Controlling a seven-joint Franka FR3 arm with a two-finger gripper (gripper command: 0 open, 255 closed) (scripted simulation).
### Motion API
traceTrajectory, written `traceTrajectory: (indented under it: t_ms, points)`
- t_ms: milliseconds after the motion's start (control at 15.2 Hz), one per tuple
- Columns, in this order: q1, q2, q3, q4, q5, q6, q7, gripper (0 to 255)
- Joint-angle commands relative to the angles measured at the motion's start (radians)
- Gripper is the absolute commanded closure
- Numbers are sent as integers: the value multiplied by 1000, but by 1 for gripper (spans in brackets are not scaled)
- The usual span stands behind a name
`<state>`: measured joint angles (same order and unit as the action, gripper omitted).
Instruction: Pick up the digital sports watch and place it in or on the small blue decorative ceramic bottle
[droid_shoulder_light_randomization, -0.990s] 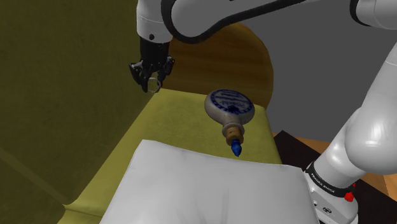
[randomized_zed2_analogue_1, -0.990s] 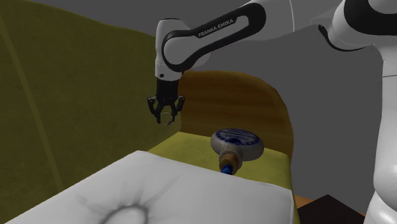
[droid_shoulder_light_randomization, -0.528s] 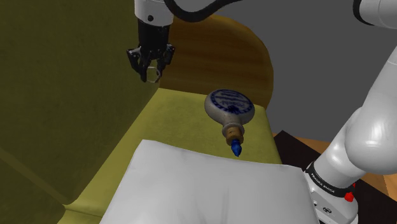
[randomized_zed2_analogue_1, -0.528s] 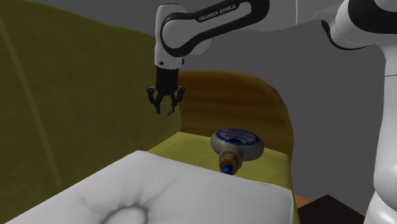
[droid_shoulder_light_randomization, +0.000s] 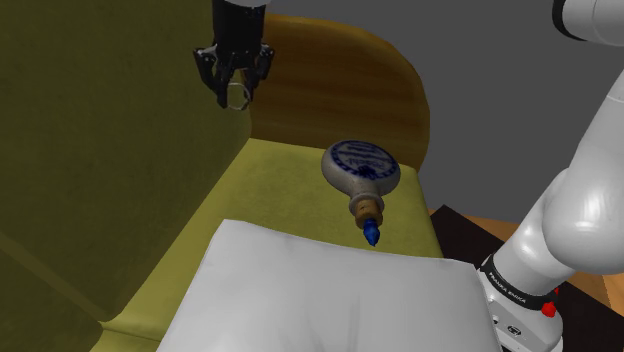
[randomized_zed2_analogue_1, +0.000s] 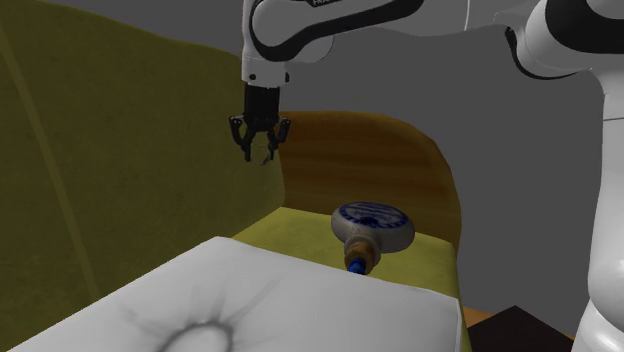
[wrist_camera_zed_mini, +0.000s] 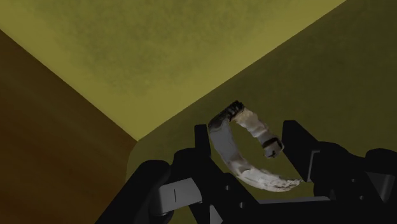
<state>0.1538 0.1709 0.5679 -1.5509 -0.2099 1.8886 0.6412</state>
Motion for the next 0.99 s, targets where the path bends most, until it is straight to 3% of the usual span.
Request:
traceTrajectory:
  t_ms: [0,528,726,924]
  points:
    - [2,3,1,31,0,-28,-3,255]
    - [19,30,5,163,-13,-139,-8,255]
    - [-44,-131,-7,-20,85,-84,-68,255]
    - [-76,-281,-40,-174,176,-52,-138,255]
